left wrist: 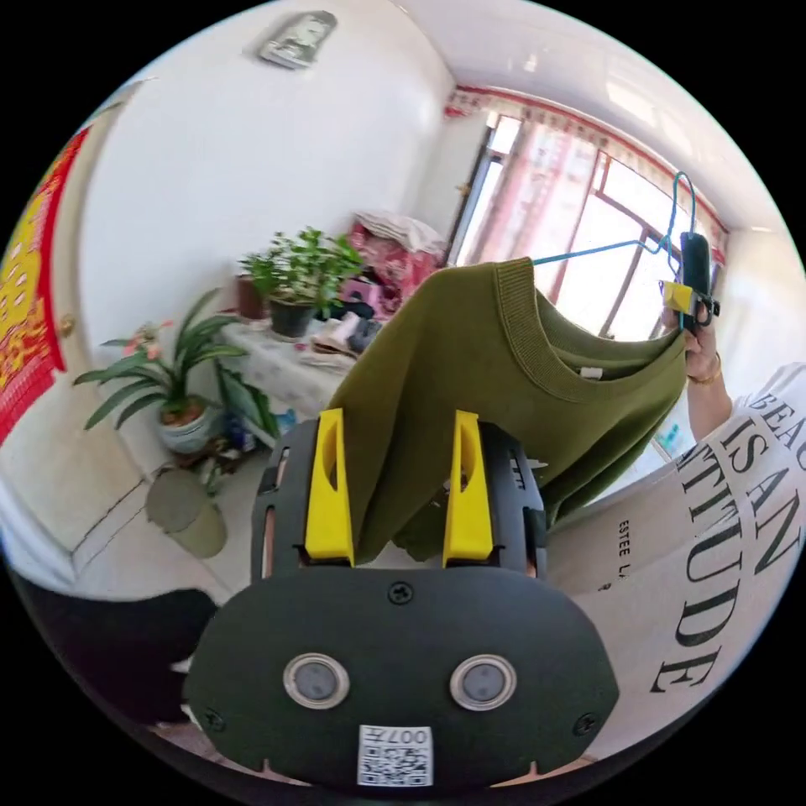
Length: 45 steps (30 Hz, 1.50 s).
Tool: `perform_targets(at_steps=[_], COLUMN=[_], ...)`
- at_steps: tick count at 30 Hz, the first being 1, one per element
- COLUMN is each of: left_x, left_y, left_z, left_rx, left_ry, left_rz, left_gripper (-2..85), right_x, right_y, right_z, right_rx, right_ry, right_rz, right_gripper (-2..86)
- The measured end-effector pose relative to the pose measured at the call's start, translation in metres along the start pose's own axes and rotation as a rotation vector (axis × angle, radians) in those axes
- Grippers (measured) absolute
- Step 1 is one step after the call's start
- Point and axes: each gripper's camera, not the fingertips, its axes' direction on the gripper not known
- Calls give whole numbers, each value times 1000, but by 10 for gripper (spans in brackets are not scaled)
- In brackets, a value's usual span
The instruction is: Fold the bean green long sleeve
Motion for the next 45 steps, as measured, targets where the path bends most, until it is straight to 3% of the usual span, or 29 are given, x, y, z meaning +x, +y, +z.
perform_targets(at_steps=[11, 13, 15, 21, 25, 34, 35, 38, 42, 43, 45], left_x=[143, 167, 183, 185, 148, 34, 26, 20, 39, 41, 40], left_y=[-148, -168, -179, -212, -243, -270, -270, -276, -294, -297, -298], left_z=[239, 293, 329, 422, 493, 653, 663, 698, 724, 737, 757], left_rx=[78, 38, 6, -92, -162, -253, -259, -344, -396, -423, -447], left_ry=[392, 601, 686, 916, 873, 931, 933, 957, 770, 723, 683], left_rz=[374, 468, 483, 393, 232, -244, -257, -177, 66, 106, 132], left_gripper=[159, 69, 24, -1, -5, -8, -8, -7, -5, -5, -4], right_x=[-57, -68, -79, -86, -61, -64, -65, -65, -101, -108, -129], right_y=[-49, -58, -71, -104, -133, -165, -155, -116, -66, -59, -22], right_z=[-263, -295, -335, -399, -406, -565, -593, -657, -733, -743, -780], right_rx=[133, 140, 126, 93, 65, 456, 590, 893, 1209, 1231, 1215], right_ry=[217, 264, 386, 733, 811, 839, 821, 808, 1002, 1050, 1218], right_rz=[142, 178, 227, 372, 470, 562, 605, 793, 1035, 1091, 1439], right_gripper=[1, 1, 0, -2, -2, -3, -2, 0, 8, 10, 27])
